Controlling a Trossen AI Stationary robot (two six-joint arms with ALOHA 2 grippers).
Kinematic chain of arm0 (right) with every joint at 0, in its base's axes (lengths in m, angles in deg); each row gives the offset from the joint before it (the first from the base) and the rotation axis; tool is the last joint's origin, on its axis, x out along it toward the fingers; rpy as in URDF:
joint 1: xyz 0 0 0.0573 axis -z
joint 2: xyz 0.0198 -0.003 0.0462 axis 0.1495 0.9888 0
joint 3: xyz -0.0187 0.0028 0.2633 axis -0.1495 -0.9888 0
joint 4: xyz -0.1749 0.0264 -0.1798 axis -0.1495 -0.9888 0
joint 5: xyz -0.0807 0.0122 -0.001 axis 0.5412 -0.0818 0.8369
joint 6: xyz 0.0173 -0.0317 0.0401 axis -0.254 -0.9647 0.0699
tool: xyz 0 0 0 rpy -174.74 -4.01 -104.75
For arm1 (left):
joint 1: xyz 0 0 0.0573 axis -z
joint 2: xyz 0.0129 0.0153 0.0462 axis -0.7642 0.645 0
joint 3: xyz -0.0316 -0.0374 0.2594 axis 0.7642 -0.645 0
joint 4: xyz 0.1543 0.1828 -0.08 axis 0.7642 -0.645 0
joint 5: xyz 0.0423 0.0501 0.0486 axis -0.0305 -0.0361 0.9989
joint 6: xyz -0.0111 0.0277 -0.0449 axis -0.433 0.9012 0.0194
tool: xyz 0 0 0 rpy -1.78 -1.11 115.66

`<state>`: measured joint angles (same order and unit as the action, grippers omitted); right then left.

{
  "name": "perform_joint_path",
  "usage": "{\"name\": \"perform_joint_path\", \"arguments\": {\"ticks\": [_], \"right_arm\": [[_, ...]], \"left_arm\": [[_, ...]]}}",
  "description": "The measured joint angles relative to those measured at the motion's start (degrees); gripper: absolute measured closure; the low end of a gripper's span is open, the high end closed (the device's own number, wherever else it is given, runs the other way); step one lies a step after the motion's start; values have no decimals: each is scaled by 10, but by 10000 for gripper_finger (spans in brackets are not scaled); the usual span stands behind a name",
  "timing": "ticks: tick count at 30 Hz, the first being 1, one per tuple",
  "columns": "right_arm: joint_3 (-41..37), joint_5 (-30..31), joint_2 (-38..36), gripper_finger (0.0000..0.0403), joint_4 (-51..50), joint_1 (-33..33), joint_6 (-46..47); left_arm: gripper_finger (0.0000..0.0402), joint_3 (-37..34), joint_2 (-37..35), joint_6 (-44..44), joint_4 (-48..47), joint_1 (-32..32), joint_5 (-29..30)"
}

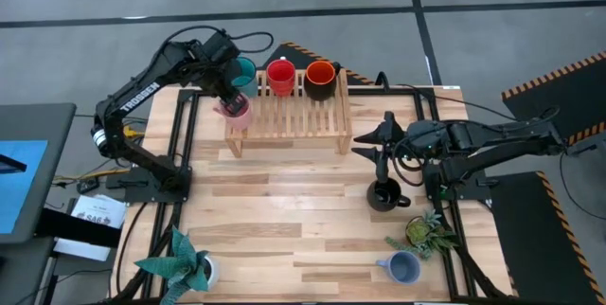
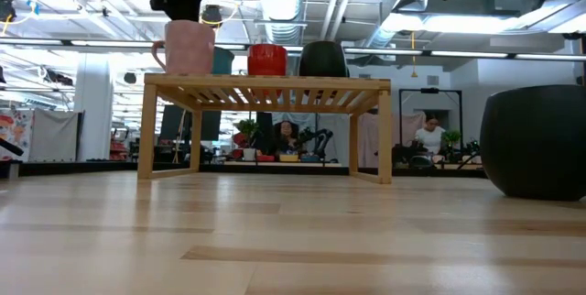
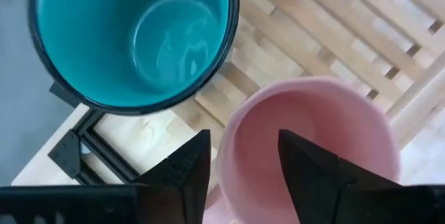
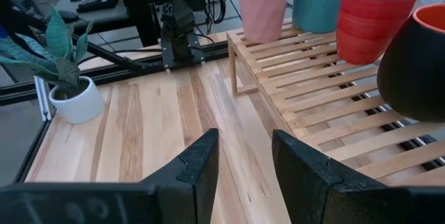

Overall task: Place coffee mugs
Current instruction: Put the black cup on the shelf aligned with the other red cup

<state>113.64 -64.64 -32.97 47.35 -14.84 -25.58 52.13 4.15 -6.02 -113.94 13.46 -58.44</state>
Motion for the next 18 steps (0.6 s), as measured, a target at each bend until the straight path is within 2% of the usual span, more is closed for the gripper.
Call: {"name": "perform_joint_path", "arguments": {"ticks": [7, 11, 15, 18], "right_arm": [[0, 1, 0, 241, 1, 0, 10], [0, 1, 0, 241, 1, 0, 10], [0, 1, 0, 241, 1, 7, 10], [0, 1, 0, 241, 1, 19, 10]], "left_arm": [[243, 68, 0, 1, -7, 0, -1], [243, 105, -15, 27, 3, 2, -25], [243, 72, -84, 61, 118, 33, -33], [243, -10, -162, 79, 222, 71, -60]]}}
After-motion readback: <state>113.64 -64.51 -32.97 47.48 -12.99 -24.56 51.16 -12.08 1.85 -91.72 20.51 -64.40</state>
